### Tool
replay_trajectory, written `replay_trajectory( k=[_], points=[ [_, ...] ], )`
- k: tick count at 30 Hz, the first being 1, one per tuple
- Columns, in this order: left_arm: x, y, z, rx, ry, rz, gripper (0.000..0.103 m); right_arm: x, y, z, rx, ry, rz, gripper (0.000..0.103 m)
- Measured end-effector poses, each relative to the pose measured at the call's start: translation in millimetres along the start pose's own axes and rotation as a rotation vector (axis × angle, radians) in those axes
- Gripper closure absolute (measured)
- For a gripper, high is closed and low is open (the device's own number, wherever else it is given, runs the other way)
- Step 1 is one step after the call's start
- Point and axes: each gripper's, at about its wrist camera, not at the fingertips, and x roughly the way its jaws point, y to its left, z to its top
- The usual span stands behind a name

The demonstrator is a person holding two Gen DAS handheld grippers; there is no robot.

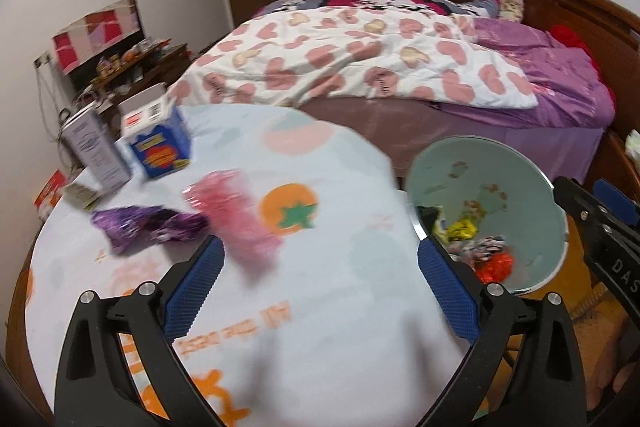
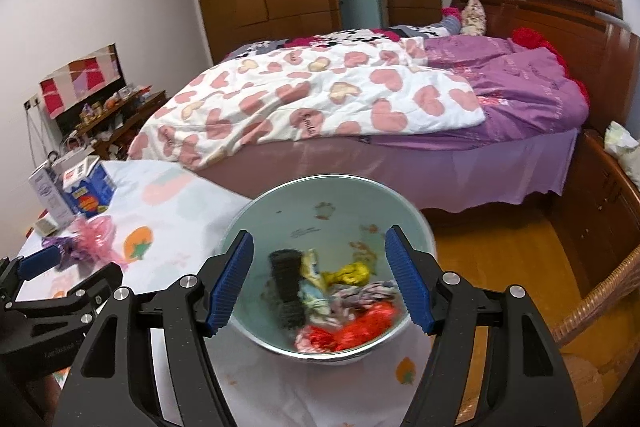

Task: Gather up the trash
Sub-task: 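Move both open tools back over the purple wrapper and pink bag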

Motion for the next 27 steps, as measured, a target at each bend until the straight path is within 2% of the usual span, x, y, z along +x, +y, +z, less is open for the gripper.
replay_trajectory(
  k=[14,27],
  points=[
    [-4,99,-31,-0.146,0.043,0.119,0.007,2,91,-13,-0.117,0.035,0.115,0.035],
    [-2,161,-51,-0.249,0.070,0.163,0.007,7,153,-22,-0.200,0.063,0.183,0.035]
  ],
)
